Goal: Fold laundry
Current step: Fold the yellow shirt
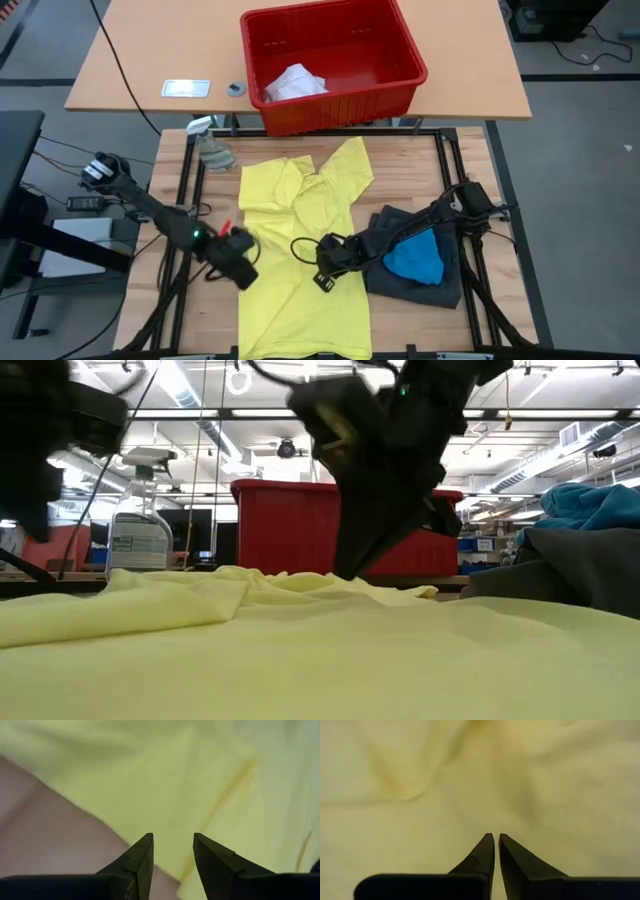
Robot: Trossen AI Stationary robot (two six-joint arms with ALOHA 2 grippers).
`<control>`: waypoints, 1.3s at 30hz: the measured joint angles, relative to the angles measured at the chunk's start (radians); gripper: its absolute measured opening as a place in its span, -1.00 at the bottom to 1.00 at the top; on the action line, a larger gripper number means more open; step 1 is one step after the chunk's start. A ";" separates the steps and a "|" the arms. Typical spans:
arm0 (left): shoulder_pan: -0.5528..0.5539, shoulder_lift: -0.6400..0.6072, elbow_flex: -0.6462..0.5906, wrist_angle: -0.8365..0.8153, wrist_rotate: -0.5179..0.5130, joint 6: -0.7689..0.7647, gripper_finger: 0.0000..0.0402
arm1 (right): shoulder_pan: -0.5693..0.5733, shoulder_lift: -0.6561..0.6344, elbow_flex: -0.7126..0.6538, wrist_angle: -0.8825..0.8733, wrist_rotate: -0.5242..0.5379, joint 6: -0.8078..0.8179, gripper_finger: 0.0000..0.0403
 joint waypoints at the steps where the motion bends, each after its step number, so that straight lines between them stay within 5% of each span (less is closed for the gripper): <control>1: -0.031 0.014 -0.001 0.012 -0.006 -0.026 -0.28 | 0.007 0.000 0.001 0.019 -0.017 0.008 -0.82; 9: -0.202 0.172 -0.001 0.041 -0.012 -0.160 -0.28 | 0.077 0.001 0.001 0.103 -0.003 0.072 -0.68; 18: -0.231 0.242 0.001 0.218 0.003 -0.153 -0.32 | 0.142 0.001 0.002 0.142 0.012 0.165 -0.38; 26: -0.235 0.238 0.001 0.234 0.042 -0.168 -0.55 | 0.175 0.001 0.003 0.142 0.058 0.241 -0.39; 33: -0.239 0.213 0.059 0.258 0.044 -0.104 -0.95 | 0.186 0.001 0.003 0.139 0.063 0.274 -0.42; 39: -0.239 0.227 0.073 0.630 0.042 0.015 -0.97 | 0.186 0.001 0.004 0.140 -0.003 0.275 -0.56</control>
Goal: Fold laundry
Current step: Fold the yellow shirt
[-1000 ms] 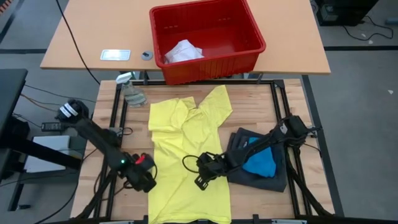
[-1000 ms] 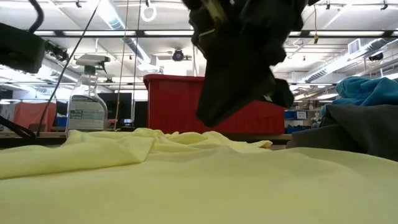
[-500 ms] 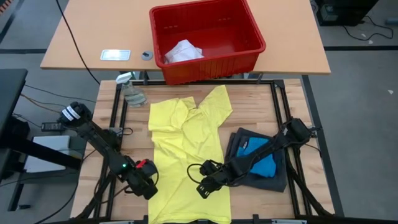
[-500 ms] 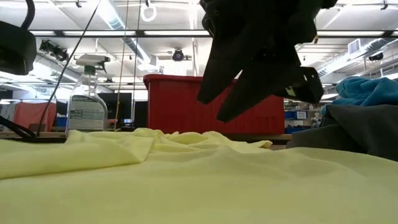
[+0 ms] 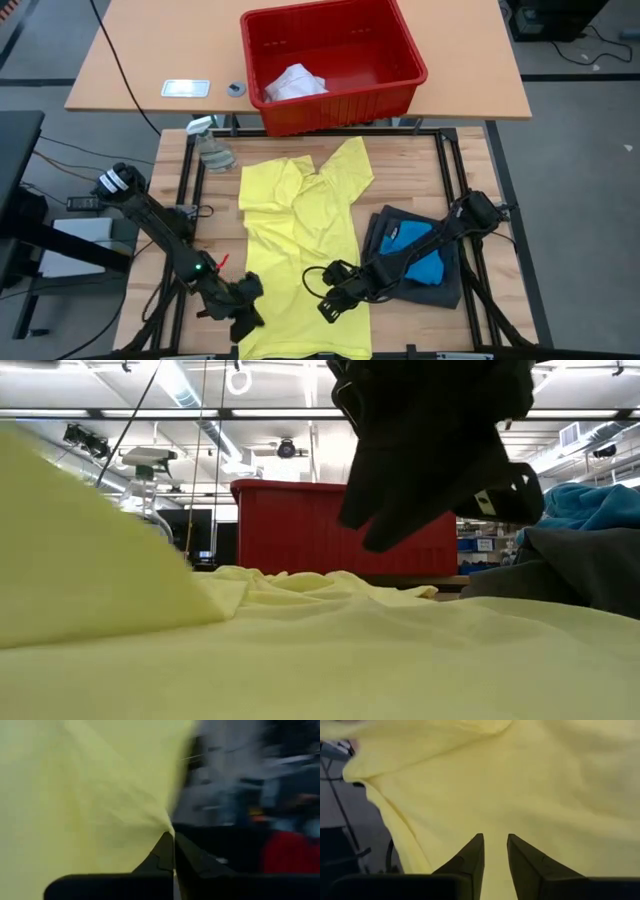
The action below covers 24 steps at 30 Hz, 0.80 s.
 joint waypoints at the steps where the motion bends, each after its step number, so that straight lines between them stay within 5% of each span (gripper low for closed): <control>1: 0.000 0.011 0.001 0.076 -0.004 0.018 -0.98 | 0.000 0.000 0.000 0.001 -0.018 0.000 -0.59; 13: -0.002 0.321 0.034 0.603 -0.073 -0.001 -0.90 | 0.013 0.000 0.000 0.050 -0.099 0.063 -0.72; 19: 0.002 0.396 0.163 0.568 -0.075 0.065 -0.51 | 0.012 0.000 0.000 0.051 -0.099 0.067 -0.68; 24: 0.005 0.317 0.205 0.302 -0.073 0.127 -0.23 | 0.010 0.000 0.000 0.042 -0.097 0.089 -0.67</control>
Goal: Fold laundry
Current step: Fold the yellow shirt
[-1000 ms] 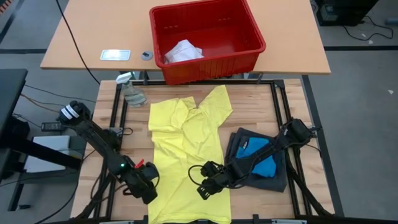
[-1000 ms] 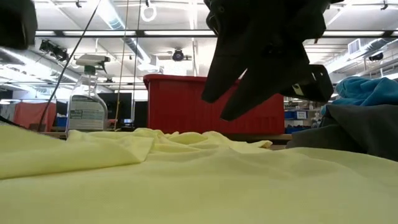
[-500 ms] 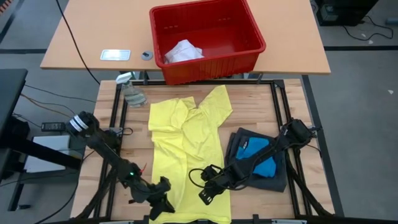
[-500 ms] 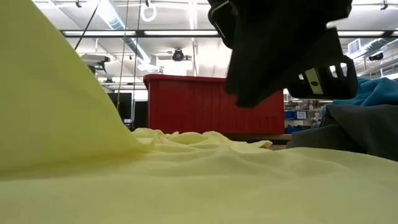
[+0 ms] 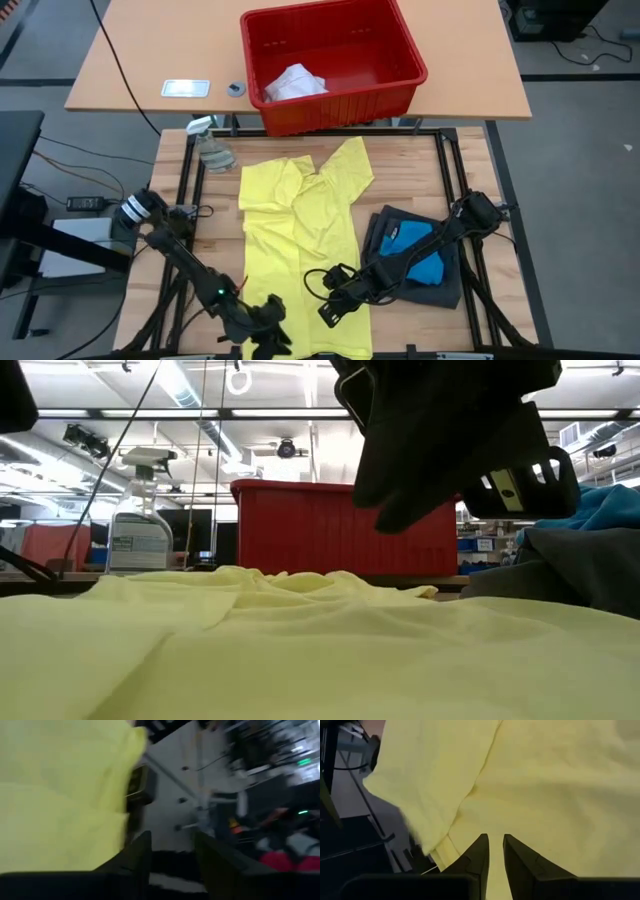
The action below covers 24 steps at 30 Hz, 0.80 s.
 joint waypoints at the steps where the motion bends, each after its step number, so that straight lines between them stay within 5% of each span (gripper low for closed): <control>1: 0.000 -0.024 0.002 -0.064 0.000 0.001 -0.20 | 0.000 0.000 0.000 -0.003 0.004 0.003 -0.67; 8: -0.010 -0.090 -0.003 -0.520 -0.006 -0.033 -0.15 | 0.006 0.004 -0.008 -0.018 0.070 0.042 -0.68; 16: -0.081 -0.003 -0.091 -0.425 0.045 -0.266 -0.23 | 0.018 0.005 -0.103 -0.016 0.131 0.110 -0.78; 24: -0.164 -0.016 -0.089 -0.257 0.161 -0.318 -0.23 | 0.019 0.005 -0.106 0.194 -0.191 0.003 -0.82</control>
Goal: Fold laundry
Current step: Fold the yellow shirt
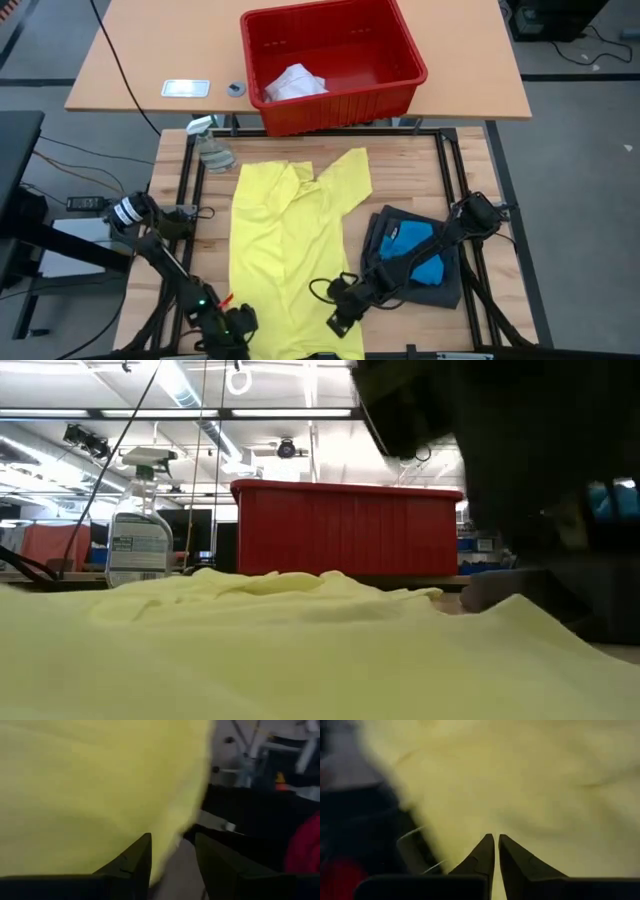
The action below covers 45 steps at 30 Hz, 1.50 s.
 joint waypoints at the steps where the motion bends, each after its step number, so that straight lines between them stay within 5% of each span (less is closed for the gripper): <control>1: -0.005 -0.013 0.004 -0.002 -0.004 0.000 -0.23 | -0.001 -0.002 0.015 0.030 -0.011 -0.026 -0.83; 8: 0.062 -0.188 0.006 -0.298 -0.078 0.059 -0.23 | -0.157 -0.006 0.074 0.029 0.044 -0.240 -0.83; 18: 0.373 -0.381 0.006 -0.748 -0.092 0.239 -0.23 | -0.548 -0.006 0.074 -0.027 0.089 -0.529 -0.86; 31: 0.844 -0.380 0.005 -0.745 0.029 0.456 -0.23 | -0.961 0.007 0.074 -0.022 -0.023 -0.920 -0.96; 39: 1.020 -0.380 0.005 -0.727 0.051 0.497 -0.23 | -0.990 0.121 0.168 -0.102 -0.102 -1.075 -0.98; 45: 1.143 -0.380 0.005 -0.750 0.164 0.554 -0.23 | -0.964 0.146 0.276 -0.256 -0.096 -1.067 -0.98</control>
